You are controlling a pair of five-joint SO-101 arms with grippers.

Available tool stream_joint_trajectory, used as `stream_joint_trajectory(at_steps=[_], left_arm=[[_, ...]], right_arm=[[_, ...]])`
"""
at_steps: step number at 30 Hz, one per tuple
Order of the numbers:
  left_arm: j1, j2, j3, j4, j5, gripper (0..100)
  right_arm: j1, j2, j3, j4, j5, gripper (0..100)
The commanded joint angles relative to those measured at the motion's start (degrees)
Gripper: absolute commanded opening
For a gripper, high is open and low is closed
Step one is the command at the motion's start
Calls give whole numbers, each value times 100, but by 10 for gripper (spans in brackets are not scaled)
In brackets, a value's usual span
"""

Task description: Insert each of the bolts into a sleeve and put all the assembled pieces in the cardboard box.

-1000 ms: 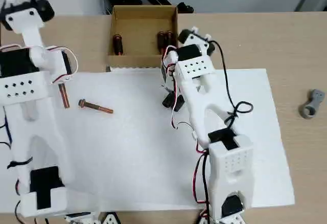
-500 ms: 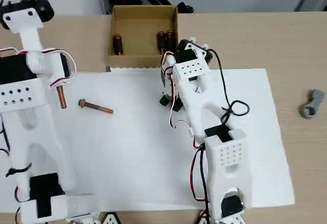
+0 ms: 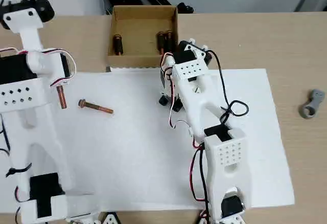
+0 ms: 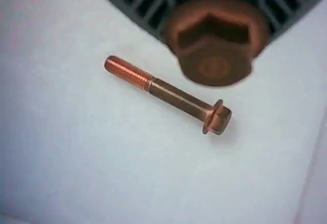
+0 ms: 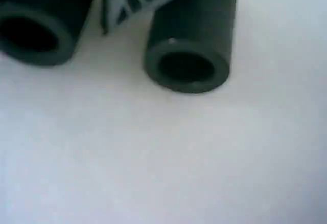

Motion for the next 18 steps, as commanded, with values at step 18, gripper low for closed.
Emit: stream_joint_trajectory(at_steps=[18], left_arm=[[-9, -299, -48, 18, -44, 5]], right_arm=[[-22, -180, -229, 295, 176, 8]])
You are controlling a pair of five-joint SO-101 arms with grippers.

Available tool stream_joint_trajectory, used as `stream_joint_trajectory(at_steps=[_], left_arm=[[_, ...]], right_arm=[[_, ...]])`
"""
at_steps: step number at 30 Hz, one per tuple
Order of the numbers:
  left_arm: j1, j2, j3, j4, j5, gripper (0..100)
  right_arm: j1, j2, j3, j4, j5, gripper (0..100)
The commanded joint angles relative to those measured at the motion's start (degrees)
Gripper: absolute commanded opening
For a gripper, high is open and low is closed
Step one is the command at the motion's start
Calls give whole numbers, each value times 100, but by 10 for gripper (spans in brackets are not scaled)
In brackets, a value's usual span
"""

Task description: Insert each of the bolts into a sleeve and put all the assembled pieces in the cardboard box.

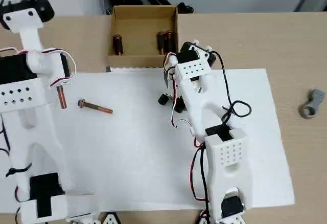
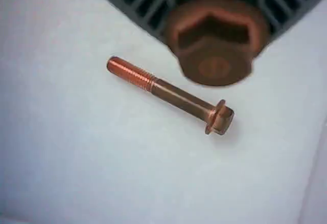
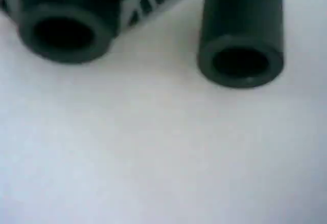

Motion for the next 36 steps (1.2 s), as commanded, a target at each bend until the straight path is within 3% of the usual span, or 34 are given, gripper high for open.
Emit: stream_joint_trajectory(at_steps=[1, 8, 23, 36], left_arm=[[-9, -299, -48, 18, -35, 5], [-9, -299, -48, -26, -18, 5], [-9, -299, -57, -88, -35, 5], [35, -299, -57, -114, -35, 5]], right_arm=[[-75, -295, -229, 251, 70, 8], [-75, -1429, -229, 646, 185, 8], [-110, -5024, -229, 602, 2031, 8], [-110, -6589, -105, 769, 3191, 7]])
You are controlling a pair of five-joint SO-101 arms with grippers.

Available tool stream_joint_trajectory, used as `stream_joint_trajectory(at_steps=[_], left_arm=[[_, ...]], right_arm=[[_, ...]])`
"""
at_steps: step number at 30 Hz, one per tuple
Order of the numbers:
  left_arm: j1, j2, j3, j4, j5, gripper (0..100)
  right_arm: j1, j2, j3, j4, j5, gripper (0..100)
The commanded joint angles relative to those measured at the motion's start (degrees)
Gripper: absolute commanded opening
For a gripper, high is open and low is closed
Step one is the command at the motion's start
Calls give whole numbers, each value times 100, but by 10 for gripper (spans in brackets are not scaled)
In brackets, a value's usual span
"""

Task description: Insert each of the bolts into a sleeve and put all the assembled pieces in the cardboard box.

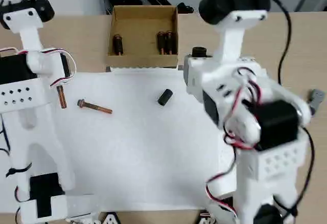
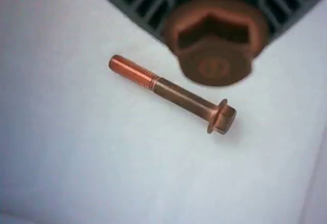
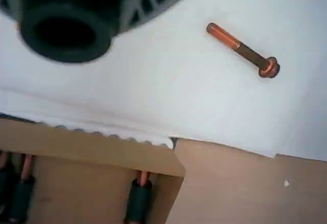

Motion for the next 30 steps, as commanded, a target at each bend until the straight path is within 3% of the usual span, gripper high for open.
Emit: stream_joint_trajectory(at_steps=[1, 11, 26, 30], left_arm=[[35, -299, -57, -105, -35, 5], [44, -624, -40, -105, -44, 5], [721, -1477, 259, -185, 0, 5], [932, -1873, 673, -545, 220, 5]], right_arm=[[-57, -382, 44, 48, 299, 7], [-31, -2053, 2523, -268, 360, 8], [-57, -5279, 7068, -3178, 387, 6], [-66, -5877, 7912, -3934, 369, 6]])
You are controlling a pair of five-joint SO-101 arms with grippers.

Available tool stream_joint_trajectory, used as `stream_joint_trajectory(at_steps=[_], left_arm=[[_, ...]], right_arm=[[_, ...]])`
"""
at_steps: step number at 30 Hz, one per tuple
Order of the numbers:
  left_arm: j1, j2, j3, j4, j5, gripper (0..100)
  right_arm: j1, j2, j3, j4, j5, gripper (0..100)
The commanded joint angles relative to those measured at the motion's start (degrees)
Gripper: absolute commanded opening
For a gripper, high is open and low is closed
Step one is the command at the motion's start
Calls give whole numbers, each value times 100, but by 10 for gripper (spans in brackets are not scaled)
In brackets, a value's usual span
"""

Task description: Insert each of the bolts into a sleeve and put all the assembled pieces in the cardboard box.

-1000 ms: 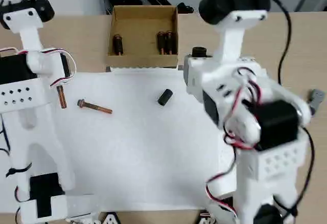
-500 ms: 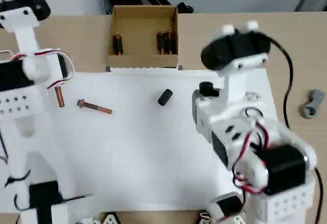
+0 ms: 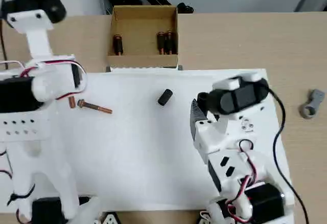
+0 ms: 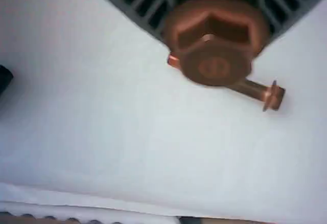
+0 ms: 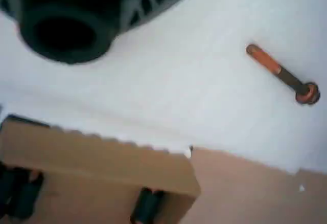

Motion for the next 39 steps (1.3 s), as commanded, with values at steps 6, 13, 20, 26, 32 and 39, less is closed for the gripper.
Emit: stream_joint_trajectory(at_steps=[6, 13, 20, 26, 32, 39], left_arm=[[870, -1503, 1420, -1266, 255, 5], [1538, -3112, 3530, -2637, 255, 5], [1662, -4571, 5279, -4457, 255, 5], [1697, -5055, 5912, -5538, 264, 5], [2479, -5055, 5851, -5556, 255, 5], [3015, -5055, 5736, -5732, 237, 5]], right_arm=[[-251, -1042, 1679, -1692, 53, 6], [-1086, -1358, 2567, -2325, 35, 6], [-1121, -1393, 2980, -2431, 26, 6], [-1121, -1393, 3262, -2712, 26, 6], [-1121, -1393, 3455, -3055, 62, 6], [-1121, -1402, 3473, -3424, 88, 6]])
